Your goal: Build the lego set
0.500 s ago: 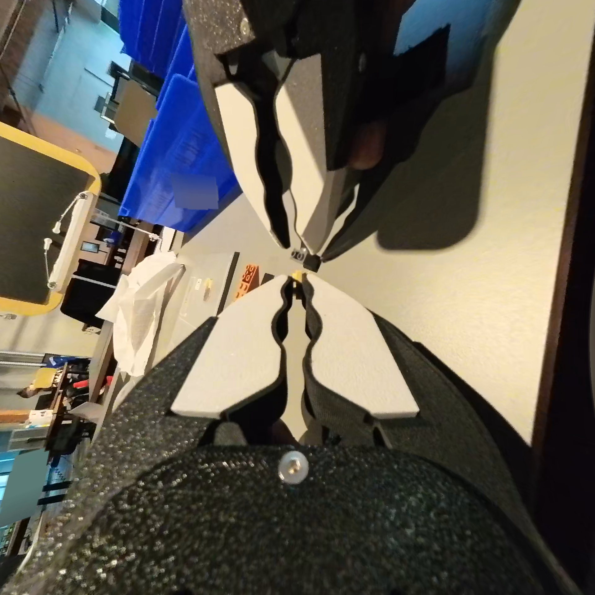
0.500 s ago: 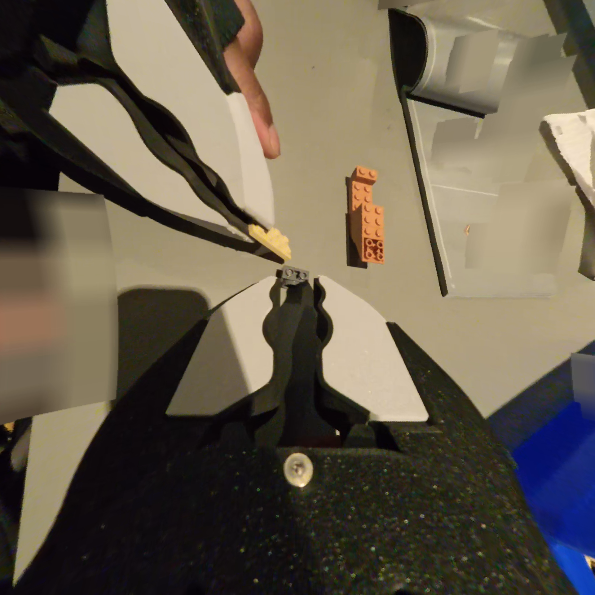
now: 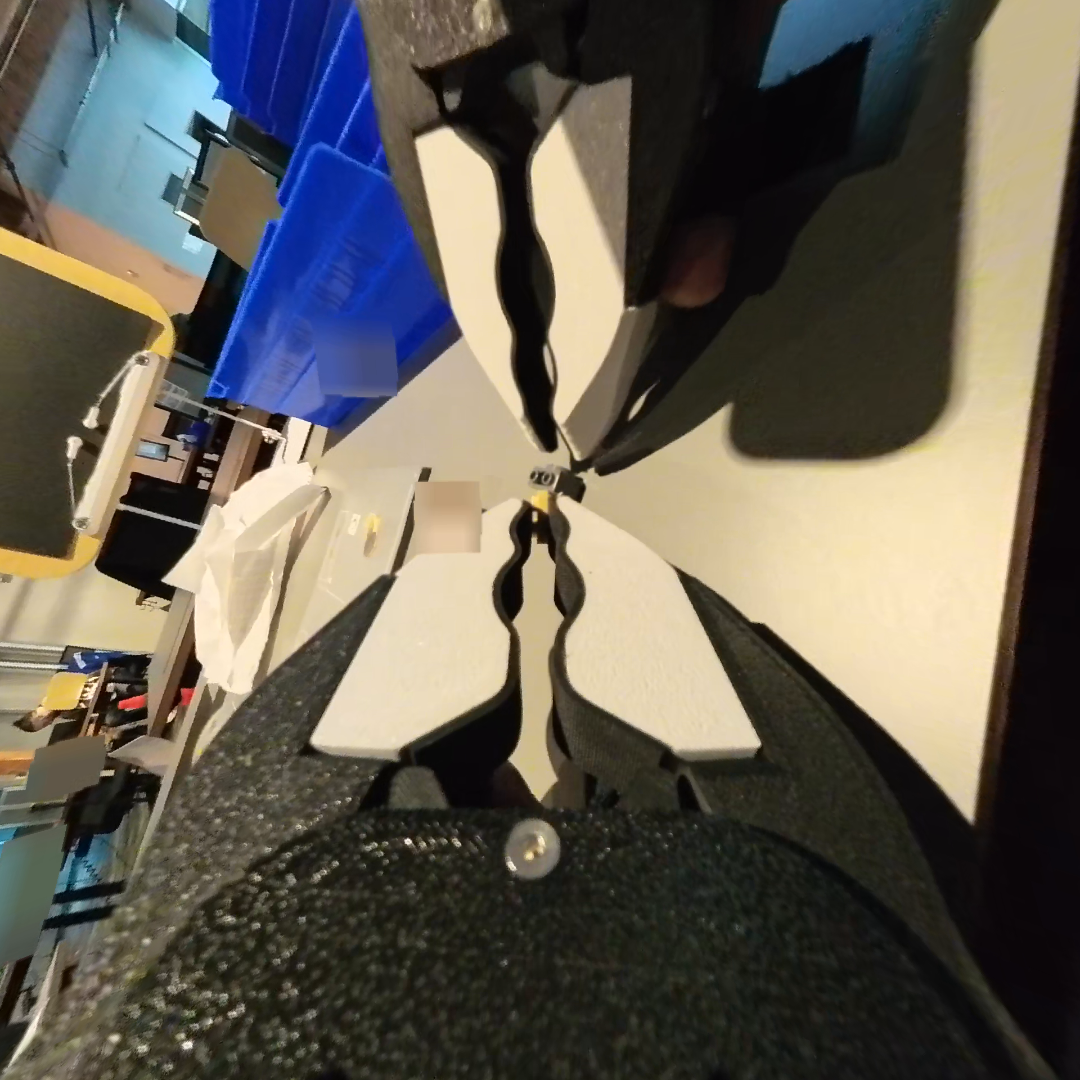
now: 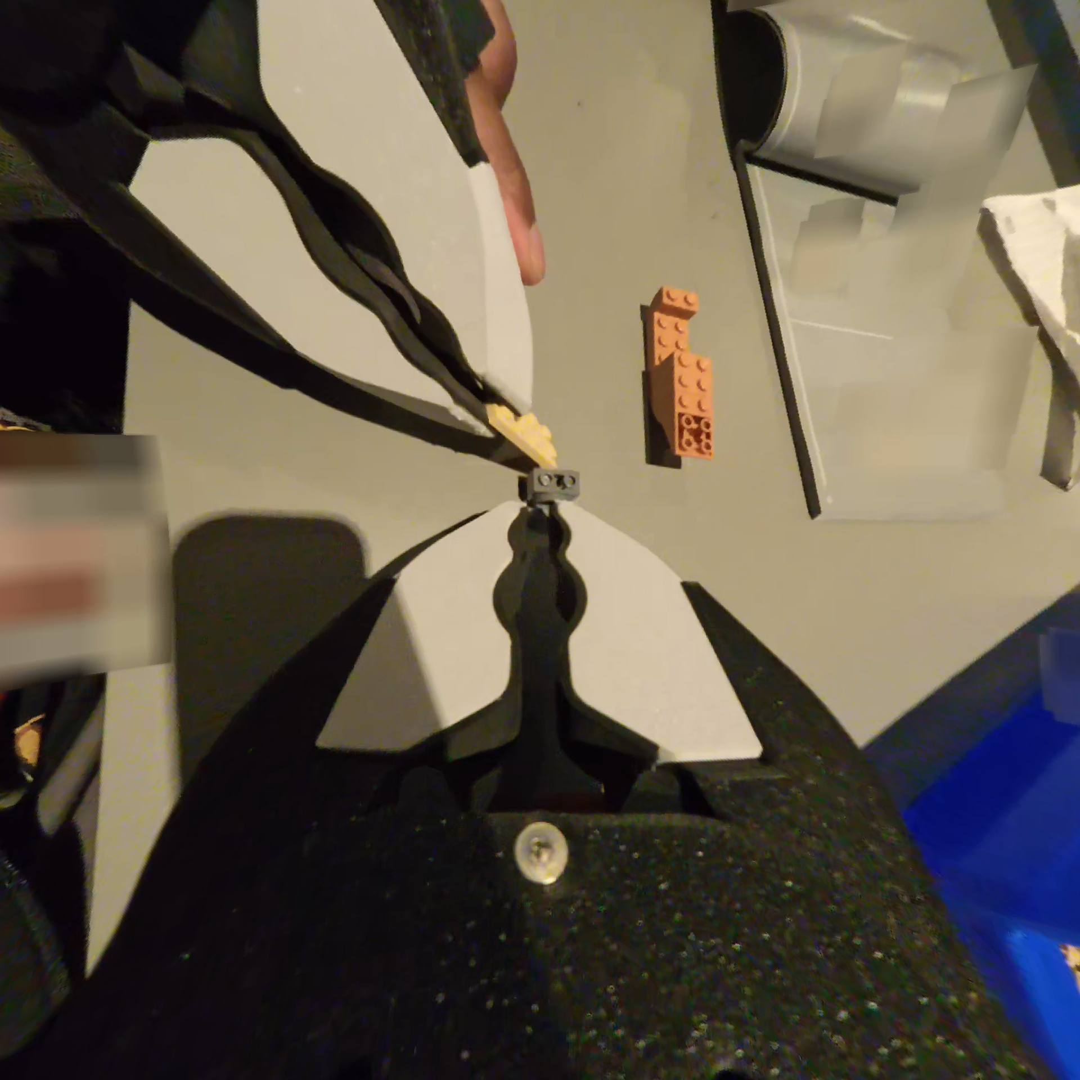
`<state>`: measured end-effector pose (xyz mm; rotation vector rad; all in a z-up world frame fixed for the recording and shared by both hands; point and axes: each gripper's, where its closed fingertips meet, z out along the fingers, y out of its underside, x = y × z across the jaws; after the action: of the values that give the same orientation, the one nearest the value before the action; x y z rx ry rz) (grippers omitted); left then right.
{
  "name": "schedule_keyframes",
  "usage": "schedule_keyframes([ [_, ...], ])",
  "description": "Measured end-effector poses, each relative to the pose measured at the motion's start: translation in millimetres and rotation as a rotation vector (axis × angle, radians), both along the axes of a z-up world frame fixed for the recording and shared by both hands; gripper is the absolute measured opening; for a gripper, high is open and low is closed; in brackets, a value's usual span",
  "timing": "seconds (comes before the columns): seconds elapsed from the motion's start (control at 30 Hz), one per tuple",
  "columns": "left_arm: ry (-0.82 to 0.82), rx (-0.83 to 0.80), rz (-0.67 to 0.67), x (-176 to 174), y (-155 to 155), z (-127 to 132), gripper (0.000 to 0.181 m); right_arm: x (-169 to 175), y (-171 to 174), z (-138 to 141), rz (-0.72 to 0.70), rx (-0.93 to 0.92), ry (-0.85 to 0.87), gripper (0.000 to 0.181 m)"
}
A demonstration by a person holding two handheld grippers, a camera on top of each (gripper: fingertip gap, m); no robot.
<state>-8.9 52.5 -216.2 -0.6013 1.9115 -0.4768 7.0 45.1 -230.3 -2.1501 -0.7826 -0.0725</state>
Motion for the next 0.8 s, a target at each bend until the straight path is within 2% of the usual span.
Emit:
schedule_keyframes([
  [0.27,0.001,0.006,-0.026,3.8,-5.6,4.5,0.005,-6.9,-3.5,-2.7,0.014,-0.048,0.04,0.0],
  [0.37,0.02,0.043,-0.05,5.6,-8.3,5.5,0.005,-4.0,-7.1,-2.7,-0.001,-0.052,0.026,0.011],
  [0.5,0.045,0.078,-0.078,5.4,-10.2,7.0,0.005,5.5,-16.1,0.4,-0.021,-0.034,-0.062,0.016],
  [0.67,0.03,0.037,-0.055,1.3,-4.0,12.3,0.005,9.2,-7.7,10.5,-0.105,-0.007,-0.011,0.022],
  [0.8,0.013,0.031,-0.037,-5.2,2.0,12.4,0.005,14.7,-0.1,-1.8,-0.148,-0.079,0.04,0.031],
])
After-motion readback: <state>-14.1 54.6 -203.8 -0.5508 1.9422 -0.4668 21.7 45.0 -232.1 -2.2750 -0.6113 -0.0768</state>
